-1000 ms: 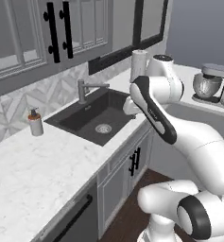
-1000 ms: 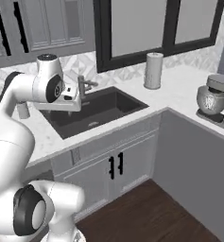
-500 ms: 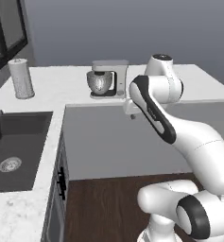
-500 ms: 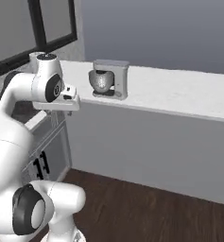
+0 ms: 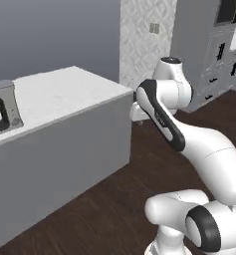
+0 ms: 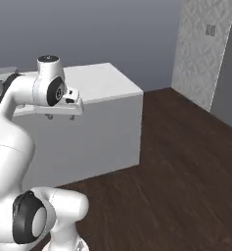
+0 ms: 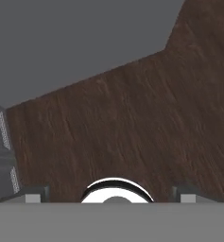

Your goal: Navigate to the microwave.

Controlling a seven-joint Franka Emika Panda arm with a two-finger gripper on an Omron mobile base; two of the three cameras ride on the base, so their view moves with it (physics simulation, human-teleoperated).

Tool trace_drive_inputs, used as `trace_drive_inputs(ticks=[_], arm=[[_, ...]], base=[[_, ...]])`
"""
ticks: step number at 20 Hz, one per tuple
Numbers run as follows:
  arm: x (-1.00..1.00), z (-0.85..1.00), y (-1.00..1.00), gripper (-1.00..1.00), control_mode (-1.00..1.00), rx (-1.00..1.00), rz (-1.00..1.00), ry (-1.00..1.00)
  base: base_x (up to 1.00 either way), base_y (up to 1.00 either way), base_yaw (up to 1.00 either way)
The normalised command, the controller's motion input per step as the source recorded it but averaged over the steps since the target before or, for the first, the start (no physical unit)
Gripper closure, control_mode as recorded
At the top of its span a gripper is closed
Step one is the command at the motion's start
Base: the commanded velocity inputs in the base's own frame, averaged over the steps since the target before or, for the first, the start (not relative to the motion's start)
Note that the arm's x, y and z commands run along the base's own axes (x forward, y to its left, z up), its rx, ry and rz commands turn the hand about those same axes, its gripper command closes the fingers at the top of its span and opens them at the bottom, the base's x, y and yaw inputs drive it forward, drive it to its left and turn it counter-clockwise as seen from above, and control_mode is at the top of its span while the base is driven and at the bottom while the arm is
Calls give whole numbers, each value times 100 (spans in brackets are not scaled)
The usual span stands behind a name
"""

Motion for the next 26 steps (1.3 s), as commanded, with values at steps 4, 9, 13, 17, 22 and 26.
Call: trace_drive_inputs(ticks=[4,9,13,17,22,26], arm=[[0,0,0,-100,100,0,0,0],[0,0,0,-100,100,0,0,0],[0,0,0,-100,100,0,0,0],[0,0,0,-100,100,0,0,0],[0,0,0,-100,100,0,0,0],[0,0,0,-100,100,0,0,0]], base=[[9,0,-98],[42,0,-87],[93,0,-63],[100,0,-41],[100,0,-33],[100,5,-33]])
